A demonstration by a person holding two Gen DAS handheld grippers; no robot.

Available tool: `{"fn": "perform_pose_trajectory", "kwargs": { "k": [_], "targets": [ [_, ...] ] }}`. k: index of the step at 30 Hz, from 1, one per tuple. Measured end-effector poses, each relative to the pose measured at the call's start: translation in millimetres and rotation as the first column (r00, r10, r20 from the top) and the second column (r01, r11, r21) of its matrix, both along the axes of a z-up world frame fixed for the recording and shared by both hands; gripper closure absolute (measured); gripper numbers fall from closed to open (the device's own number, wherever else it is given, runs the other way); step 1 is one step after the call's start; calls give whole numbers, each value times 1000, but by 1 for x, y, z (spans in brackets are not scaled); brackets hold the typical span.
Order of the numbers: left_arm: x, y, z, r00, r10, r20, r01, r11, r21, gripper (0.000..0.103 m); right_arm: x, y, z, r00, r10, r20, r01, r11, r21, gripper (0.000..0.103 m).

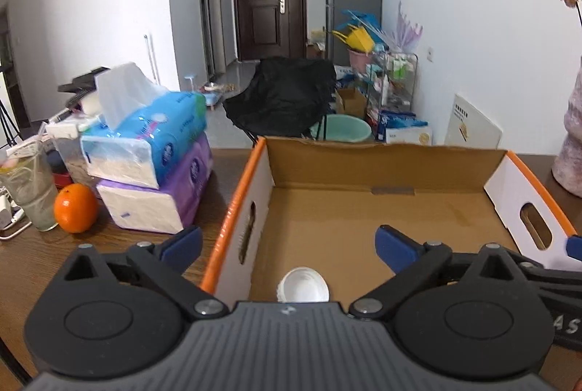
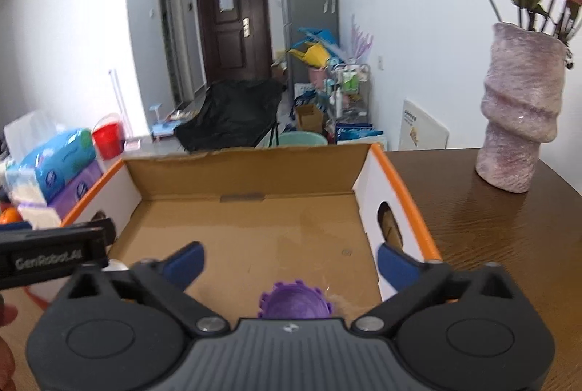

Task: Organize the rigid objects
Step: 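Open both tools to drop the white and purple caps into the box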

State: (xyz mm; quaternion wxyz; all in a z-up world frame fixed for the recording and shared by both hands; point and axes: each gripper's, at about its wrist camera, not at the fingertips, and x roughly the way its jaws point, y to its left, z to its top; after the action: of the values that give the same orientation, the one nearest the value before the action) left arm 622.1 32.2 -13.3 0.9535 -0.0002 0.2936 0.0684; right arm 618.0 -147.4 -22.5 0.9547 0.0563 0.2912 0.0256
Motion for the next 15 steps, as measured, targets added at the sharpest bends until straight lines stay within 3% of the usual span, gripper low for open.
{"fn": "perform_pose_trajectory", "kwargs": {
  "k": [3, 15],
  "targets": [
    [0, 3, 2, 1000, 15, -3, -15, 1000, -11, 0, 2, -6, 1, 1000, -7, -11, 8, 1000, 28, 0],
    [-7, 8, 9, 999, 43, 8, -43, 999, -20, 0, -7, -3, 9, 999, -34, -2, 34, 999, -6, 0]
  ]
}}
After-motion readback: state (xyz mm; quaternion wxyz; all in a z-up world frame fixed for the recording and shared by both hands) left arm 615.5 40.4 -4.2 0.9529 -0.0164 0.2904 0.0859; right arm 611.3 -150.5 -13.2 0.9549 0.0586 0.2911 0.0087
